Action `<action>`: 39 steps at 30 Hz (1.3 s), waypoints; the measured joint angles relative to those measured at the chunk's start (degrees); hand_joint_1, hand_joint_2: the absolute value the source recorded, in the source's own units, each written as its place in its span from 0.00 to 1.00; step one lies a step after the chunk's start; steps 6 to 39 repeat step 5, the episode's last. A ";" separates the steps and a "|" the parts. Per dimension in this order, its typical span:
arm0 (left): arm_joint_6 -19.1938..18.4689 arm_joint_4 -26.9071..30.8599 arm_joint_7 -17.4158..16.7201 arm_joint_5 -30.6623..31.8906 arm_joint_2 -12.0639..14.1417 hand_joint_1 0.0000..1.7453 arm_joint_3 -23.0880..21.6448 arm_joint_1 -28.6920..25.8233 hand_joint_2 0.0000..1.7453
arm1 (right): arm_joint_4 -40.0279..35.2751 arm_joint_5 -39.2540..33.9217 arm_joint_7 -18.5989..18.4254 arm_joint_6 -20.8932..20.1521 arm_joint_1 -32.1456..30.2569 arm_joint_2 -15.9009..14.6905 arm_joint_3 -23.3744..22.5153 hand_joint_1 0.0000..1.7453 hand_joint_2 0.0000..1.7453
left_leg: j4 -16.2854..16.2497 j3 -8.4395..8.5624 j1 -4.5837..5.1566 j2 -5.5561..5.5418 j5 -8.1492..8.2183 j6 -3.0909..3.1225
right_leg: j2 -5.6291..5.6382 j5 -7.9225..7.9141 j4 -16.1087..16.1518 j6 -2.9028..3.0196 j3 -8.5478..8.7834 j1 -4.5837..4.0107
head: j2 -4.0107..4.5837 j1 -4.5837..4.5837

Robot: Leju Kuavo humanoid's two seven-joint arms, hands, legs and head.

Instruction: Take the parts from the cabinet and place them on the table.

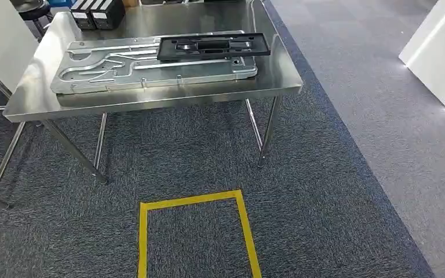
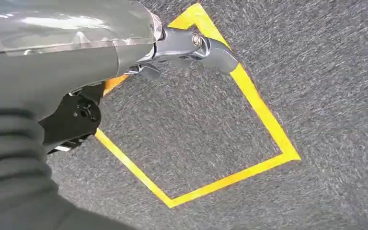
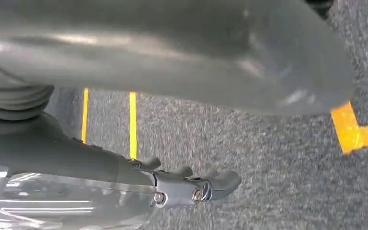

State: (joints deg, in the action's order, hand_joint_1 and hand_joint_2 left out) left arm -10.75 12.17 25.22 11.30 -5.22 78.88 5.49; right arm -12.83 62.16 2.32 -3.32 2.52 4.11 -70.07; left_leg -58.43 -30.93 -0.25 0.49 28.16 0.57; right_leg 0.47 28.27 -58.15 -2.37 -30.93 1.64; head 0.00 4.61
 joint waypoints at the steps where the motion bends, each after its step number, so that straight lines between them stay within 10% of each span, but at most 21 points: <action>1: 0.00 0.00 0.02 0.00 0.00 0.00 0.00 0.00 1.00 | 0.00 0.00 0.00 0.00 0.00 0.00 0.00 0.00 0.00 | 0.00 -0.01 0.00 0.00 -0.01 -0.01 | 0.00 0.00 -0.01 0.00 0.00 0.00 | 0.00 -0.02; 2: 0.00 0.00 0.04 0.00 0.00 0.00 0.00 0.00 1.00 | 0.00 0.00 0.00 0.00 0.00 0.00 0.00 0.00 0.00 | 0.01 -0.01 0.00 0.00 -0.01 -0.02 | 0.00 0.00 -0.01 0.00 0.01 0.00 | 0.00 -0.02; 3: 0.00 0.00 0.09 0.00 0.00 0.00 0.00 0.00 1.00 | 0.00 0.00 0.00 0.00 0.00 0.00 0.00 0.00 1.00 | 0.01 -0.01 0.00 0.00 -0.01 -0.02 | 0.00 0.00 -0.01 0.00 0.01 0.01 | 0.00 -0.02; 39: 0.04 0.00 0.07 0.00 0.00 0.00 0.00 0.01 1.00 | 0.00 0.00 0.04 -0.02 0.00 0.00 -0.02 0.00 1.00 | 0.01 -0.01 0.00 0.00 -0.01 -0.02 | 0.00 -0.01 0.00 0.00 0.03 0.04 | 0.00 -0.02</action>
